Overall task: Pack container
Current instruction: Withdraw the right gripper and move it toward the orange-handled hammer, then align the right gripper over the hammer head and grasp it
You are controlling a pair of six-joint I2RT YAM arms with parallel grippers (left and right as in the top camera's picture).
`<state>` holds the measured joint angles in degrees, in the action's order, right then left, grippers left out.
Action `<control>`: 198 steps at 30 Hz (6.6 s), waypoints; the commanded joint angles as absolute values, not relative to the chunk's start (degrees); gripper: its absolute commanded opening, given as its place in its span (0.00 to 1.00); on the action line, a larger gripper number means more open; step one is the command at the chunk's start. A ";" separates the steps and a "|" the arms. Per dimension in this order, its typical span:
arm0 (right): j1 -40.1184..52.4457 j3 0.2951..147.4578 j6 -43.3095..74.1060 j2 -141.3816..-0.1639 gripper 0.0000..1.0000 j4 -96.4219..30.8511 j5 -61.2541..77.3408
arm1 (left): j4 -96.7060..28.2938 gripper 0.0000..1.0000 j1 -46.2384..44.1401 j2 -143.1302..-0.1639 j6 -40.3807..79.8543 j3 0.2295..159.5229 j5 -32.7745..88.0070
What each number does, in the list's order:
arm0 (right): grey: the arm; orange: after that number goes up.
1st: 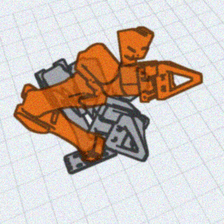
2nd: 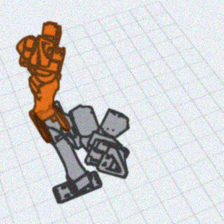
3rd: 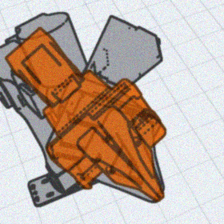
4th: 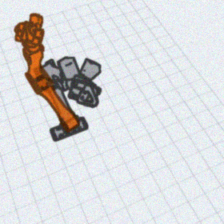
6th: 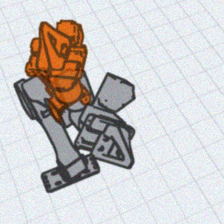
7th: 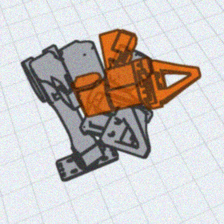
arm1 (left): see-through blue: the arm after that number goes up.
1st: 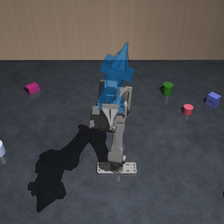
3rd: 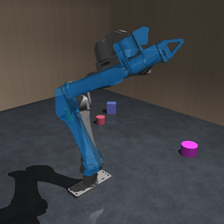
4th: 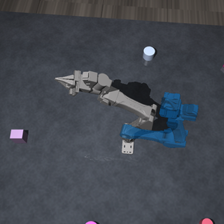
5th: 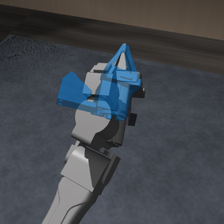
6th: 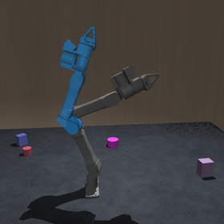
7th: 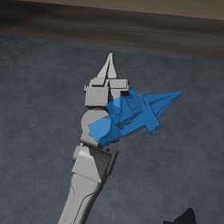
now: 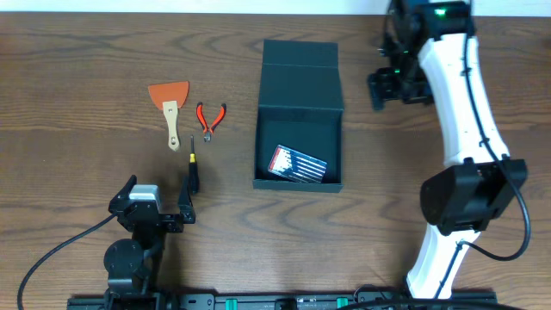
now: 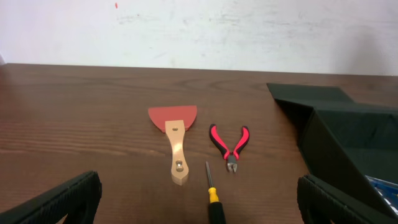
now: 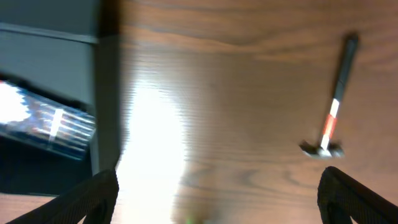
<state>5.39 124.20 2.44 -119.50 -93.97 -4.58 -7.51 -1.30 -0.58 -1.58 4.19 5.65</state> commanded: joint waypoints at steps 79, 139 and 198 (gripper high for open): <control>-28.71 56.49 -10.33 -85.17 0.99 -44.49 -0.45 | -7.51 0.99 -1.48 -0.23 -2.37 3.84 5.98; -31.38 56.55 -18.65 -104.18 0.85 -30.81 2.22 | -7.51 0.98 -1.48 -0.23 -2.37 3.84 5.98; -22.02 56.55 -11.57 -104.16 0.75 -32.56 5.82 | -7.51 0.99 -1.48 -0.23 -2.37 3.84 5.98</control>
